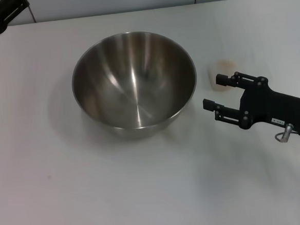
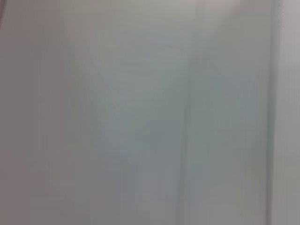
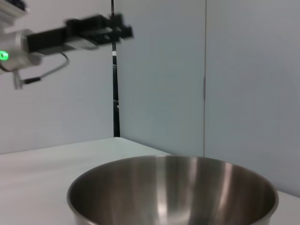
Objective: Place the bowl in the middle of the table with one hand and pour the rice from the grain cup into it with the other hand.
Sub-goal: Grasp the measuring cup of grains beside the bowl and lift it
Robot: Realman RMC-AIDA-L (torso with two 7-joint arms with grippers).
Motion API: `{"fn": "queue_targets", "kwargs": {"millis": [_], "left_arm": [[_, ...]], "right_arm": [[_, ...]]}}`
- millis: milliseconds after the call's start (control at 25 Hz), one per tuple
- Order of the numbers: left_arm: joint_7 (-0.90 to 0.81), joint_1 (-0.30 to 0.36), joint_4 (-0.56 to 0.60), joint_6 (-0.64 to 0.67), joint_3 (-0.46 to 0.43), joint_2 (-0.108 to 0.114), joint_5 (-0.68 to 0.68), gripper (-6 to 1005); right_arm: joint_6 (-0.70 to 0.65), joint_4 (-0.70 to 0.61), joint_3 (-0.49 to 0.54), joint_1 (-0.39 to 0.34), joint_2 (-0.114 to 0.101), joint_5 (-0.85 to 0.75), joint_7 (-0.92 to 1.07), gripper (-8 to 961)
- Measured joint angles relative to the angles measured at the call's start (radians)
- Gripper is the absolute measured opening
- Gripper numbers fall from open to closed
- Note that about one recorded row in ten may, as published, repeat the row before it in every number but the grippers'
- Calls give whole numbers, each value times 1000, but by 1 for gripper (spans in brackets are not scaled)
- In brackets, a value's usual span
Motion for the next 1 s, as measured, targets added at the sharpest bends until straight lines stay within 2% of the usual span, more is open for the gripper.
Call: {"fn": "queue_targets", "kwargs": {"millis": [40, 120, 280, 360, 400, 560, 800, 1000], "left_arm": [[24, 5, -7, 31, -4, 2, -1, 800], [45, 21, -16, 104, -8, 20, 40, 792], [27, 39, -16, 267, -2, 80, 227, 775], [23, 49, -12, 310, -13, 94, 295, 767], [23, 49, -12, 310, -13, 94, 295, 763], [-55, 70, 2, 336, -67, 124, 416, 759], [-80, 79, 11, 352, -87, 129, 498, 756], [-69, 73, 12, 344, -88, 119, 506, 752]], "right_arm": [[2, 0, 6, 4, 0, 0, -3, 687], [6, 2, 20, 9, 1, 0, -7, 687], [22, 6, 47, 19, 2, 0, -9, 687], [25, 6, 50, 23, 2, 0, -9, 687], [25, 6, 52, 26, 1, 0, -9, 687], [28, 9, 91, 29, 1, 1, -9, 688], [76, 46, 168, 21, 2, 10, -32, 688], [113, 136, 206, -6, 2, 117, -191, 687]]}}
